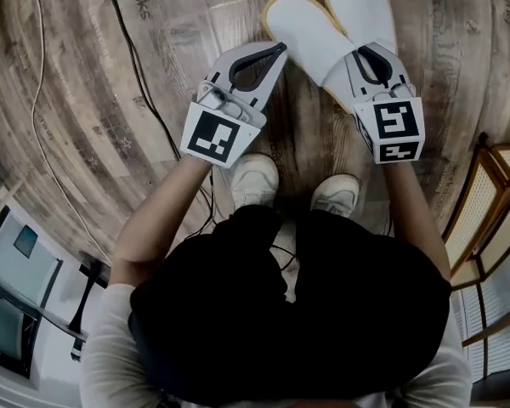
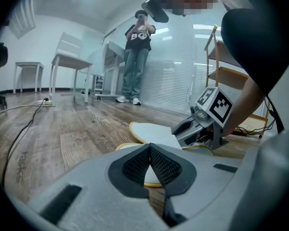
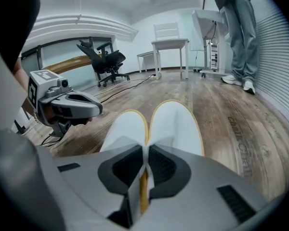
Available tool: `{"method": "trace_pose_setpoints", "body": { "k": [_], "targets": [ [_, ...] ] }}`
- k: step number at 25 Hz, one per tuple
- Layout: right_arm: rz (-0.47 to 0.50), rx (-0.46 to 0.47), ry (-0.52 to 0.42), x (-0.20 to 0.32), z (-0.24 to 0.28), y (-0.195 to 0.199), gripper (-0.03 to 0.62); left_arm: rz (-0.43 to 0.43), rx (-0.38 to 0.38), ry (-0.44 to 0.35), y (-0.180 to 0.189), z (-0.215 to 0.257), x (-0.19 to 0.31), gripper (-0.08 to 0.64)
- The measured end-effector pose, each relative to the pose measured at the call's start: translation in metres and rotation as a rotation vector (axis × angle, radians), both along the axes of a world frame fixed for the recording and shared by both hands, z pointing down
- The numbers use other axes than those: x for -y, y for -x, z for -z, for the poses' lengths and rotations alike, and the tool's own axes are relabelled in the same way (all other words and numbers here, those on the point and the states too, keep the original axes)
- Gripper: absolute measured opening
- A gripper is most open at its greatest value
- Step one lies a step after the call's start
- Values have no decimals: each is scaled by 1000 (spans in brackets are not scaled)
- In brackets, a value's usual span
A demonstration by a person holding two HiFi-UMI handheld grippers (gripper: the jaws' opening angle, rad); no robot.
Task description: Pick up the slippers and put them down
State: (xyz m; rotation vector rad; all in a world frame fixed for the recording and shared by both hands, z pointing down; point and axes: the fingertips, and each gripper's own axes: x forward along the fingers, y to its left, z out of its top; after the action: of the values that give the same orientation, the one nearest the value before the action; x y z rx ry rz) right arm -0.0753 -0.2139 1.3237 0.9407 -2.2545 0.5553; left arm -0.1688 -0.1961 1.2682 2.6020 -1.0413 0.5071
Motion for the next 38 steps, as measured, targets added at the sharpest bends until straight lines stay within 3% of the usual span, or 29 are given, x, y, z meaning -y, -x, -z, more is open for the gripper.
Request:
{"method": "trace_pose_setpoints", "body": {
  "k": [2,4,6,11,16,24,31,38],
  "targets": [
    [-7,4,31,-3,-9,-2,39,-10,-3,6,-1,0,-3,11],
    [-23,3,61,-8,-13,-5,122,-20,0,13,-1,1,-7,11],
    [-37,-12,86,-14,-13,-11,147,-20,1,28,0,2,-12,11],
    [-61,-33,134,-30,-3,-25,147,3,0,79,5,16,-17,11],
    [-109,19,108,-28,77,-42,106,25,-19,86,4,87,-9,11],
    [-168,115,6,-3,282,-56,49,4,-15,59,-21,266,7,11],
    [-198,164,-115,-1,507,-57,32,21,-93,-13,-51,490,8,11],
    [-219,204,-201,-11,733,-59,32,71,-169,-64,-47,723,3,11]
  ]
}}
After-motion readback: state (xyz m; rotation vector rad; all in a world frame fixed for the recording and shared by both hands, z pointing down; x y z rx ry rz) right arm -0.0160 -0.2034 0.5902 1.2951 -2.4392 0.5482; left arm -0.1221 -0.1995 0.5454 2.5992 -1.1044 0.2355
